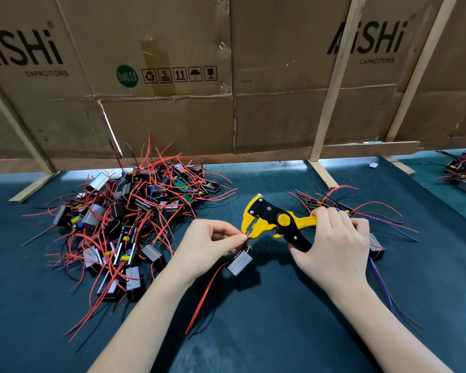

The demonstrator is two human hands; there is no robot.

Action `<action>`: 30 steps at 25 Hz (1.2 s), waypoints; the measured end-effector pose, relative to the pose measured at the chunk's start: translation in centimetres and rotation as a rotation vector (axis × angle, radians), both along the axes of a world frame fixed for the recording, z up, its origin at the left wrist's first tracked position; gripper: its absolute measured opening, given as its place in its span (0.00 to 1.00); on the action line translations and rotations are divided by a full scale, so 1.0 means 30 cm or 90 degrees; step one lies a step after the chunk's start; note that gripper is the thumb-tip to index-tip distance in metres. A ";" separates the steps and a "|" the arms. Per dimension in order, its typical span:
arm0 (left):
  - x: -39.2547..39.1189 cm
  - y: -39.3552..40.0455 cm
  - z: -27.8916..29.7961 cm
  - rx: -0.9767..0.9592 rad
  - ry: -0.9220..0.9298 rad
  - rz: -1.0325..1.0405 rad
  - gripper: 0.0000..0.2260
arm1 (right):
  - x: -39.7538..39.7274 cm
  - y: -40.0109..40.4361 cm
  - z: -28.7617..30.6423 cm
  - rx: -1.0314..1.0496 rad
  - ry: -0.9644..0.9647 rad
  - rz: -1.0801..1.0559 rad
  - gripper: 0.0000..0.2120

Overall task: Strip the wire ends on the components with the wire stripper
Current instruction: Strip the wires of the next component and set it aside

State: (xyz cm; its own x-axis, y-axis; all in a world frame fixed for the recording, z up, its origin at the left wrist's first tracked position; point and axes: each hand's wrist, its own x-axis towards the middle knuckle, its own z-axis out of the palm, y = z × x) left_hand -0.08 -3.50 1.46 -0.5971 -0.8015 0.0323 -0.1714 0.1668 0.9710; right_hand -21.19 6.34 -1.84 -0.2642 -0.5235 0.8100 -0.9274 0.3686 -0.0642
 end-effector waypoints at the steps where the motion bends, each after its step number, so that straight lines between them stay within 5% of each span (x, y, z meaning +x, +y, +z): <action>1: 0.000 0.001 0.000 0.003 0.000 0.000 0.05 | 0.000 0.001 0.000 0.001 0.001 -0.001 0.20; 23: -0.003 -0.011 -0.017 0.108 0.005 -0.017 0.02 | 0.002 0.012 0.018 0.026 -0.022 -0.012 0.19; 30: -0.003 -0.003 -0.010 0.031 -0.014 -0.016 0.07 | -0.004 0.010 0.012 0.022 -0.004 -0.025 0.19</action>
